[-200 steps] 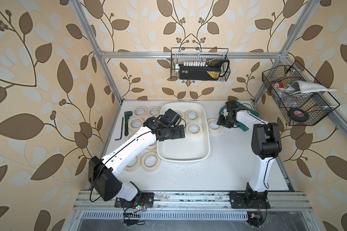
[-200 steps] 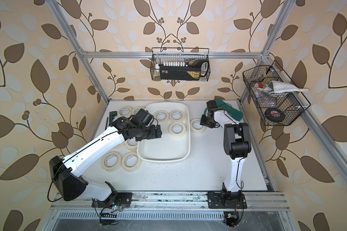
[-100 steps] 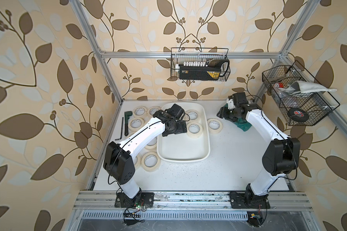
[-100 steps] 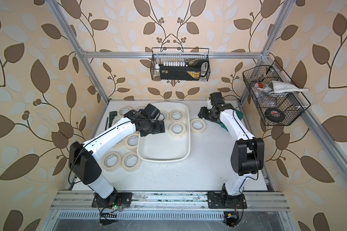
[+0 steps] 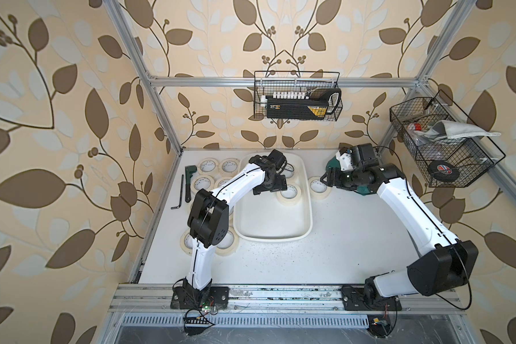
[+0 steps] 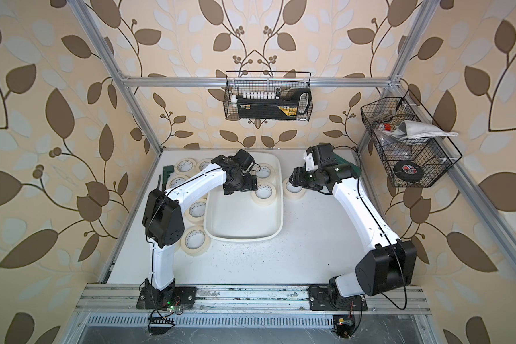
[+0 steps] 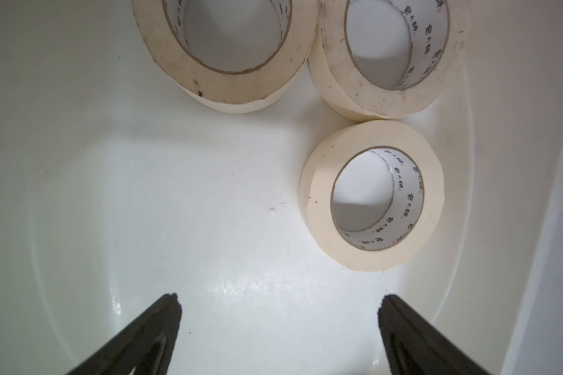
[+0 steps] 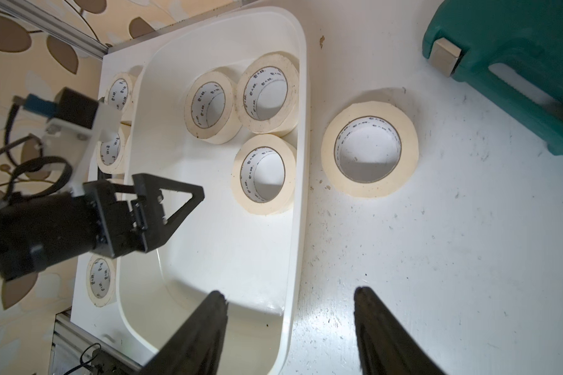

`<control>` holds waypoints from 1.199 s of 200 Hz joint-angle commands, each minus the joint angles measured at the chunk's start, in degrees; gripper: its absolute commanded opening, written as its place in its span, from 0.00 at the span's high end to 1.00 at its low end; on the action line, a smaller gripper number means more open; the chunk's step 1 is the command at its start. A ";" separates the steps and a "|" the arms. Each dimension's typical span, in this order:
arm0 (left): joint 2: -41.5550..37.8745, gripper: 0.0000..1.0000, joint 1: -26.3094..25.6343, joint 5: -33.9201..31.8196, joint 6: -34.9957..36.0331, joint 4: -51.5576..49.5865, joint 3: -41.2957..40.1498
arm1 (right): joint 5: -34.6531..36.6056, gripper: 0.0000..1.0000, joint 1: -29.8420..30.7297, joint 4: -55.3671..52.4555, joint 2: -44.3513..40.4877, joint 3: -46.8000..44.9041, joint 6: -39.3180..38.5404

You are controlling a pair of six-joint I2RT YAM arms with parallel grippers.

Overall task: Take out the art tape in the storage box
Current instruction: Pick up the art tape from the storage box.

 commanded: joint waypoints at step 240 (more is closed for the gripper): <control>4.94 0.83 0.17 -0.48 5.01 1.04 -0.57 | -1.78 0.36 1.48 -1.12 -4.84 -7.54 1.34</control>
